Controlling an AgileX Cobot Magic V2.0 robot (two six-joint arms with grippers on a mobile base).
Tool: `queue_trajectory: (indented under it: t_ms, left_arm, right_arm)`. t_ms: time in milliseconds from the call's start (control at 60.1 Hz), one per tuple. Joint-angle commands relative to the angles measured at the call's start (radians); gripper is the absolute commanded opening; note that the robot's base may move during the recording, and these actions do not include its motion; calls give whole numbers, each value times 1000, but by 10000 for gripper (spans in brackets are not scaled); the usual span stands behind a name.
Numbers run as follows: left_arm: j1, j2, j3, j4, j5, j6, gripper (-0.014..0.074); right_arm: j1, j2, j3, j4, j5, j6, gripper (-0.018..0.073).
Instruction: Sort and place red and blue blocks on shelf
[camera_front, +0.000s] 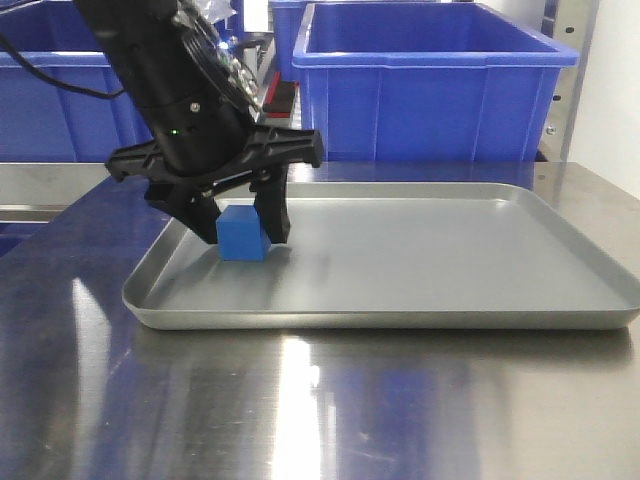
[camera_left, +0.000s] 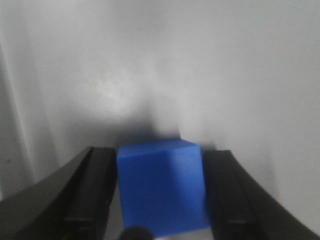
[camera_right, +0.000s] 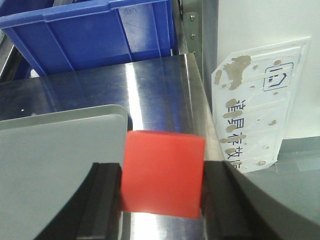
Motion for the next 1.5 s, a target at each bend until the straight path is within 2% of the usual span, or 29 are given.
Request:
queue_trajectory:
  t_ms: [0,133,200,300,416,783,932,1049,1265,1482]
  left_arm:
    - [-3,-40,-36,0,-45,-12,434]
    - [-3,-39,-36,0,-45,-12,430]
    - [-3,-39,-36,0,-45,-12,398]
    - [-3,-39,-36,0,-39,-12,304]
    - [-3,-39,-36,-2,-30,-12,111]
    - [8,-86,-36,0,-16,-12,126]
    - [31,-164,-36,51,-14,-12,126]
    - [69,-246,-36,87,-12,-12,126]
    - [187,-430,0,126,-17,-12,126]
    - [331,-667,192,132,-105,-12,126]
  right_arm:
    - [-4,-5,-30,-16,-83,-4,64]
    - [-4,-5,-30,-16,-83,-4,64]
    - [-4,-5,-30,-16,-83,-4,64]
    - [-4,-5,-30,-16,-83,-4,64]
    - [-4,-5,-30,-16,-83,-4,64]
    - [-4,-5,-30,-16,-83,-4,64]
    - [-4,-5,-30,-16,-83,-4,64]
    - [-4,-5,-30,-16,-83,-4,64]
    - [-4,-5,-30,-16,-83,-4,64]
    - [-4,-5,-30,-16,-83,-4,64]
